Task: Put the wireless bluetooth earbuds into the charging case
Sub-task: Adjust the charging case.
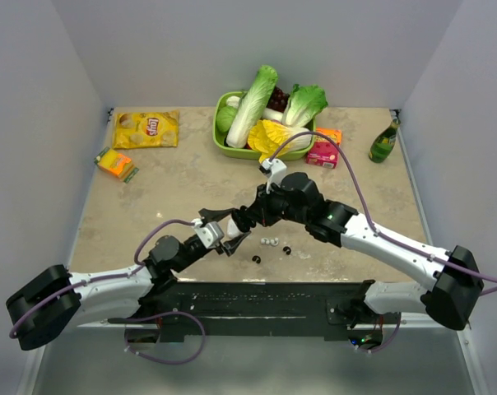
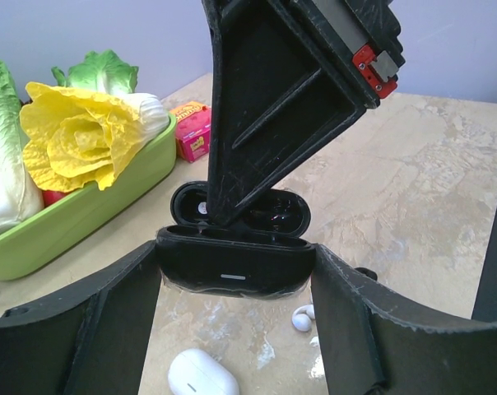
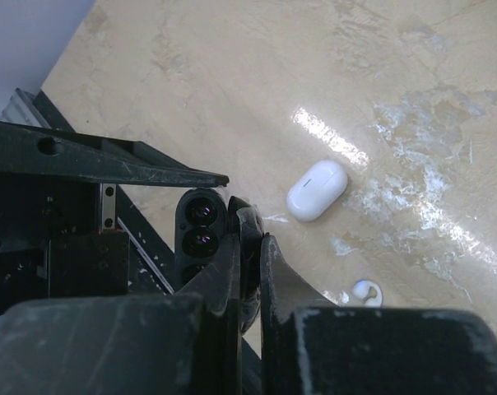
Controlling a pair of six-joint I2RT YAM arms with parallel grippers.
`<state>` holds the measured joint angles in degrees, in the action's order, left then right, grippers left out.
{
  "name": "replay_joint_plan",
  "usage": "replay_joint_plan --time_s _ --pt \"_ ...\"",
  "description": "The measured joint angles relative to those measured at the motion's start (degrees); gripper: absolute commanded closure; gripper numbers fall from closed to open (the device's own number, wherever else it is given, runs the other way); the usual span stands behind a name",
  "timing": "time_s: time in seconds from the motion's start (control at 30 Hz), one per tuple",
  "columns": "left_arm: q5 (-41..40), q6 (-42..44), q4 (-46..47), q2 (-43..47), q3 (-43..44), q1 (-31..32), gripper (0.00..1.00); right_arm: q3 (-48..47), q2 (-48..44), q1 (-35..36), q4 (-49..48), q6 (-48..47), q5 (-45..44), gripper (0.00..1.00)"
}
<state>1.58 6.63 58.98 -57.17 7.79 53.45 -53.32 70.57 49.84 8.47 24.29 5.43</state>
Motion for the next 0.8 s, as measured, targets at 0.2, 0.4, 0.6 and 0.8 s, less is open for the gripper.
replay_joint_plan --time_s 0.2,0.4,0.6,0.8 --pt "-1.2 -1.7 -5.0 -0.5 3.6 0.6 0.38 -0.2 -1.9 0.0 1.9 -3.1 -2.3 1.0" --pt "-2.6 -4.8 -7.3 -1.0 5.4 0.5 0.0 -3.6 -6.1 0.3 7.4 -9.6 -4.7 1.0" --pt "-3.2 -7.6 -9.5 -2.2 5.4 0.5 0.0 -5.3 -8.9 0.3 10.0 -13.0 -5.6 1.0" --pt "0.4 -11.5 -12.8 -0.2 5.6 0.5 0.0 -4.3 -10.9 2.7 11.1 -18.5 -7.7 1.0"
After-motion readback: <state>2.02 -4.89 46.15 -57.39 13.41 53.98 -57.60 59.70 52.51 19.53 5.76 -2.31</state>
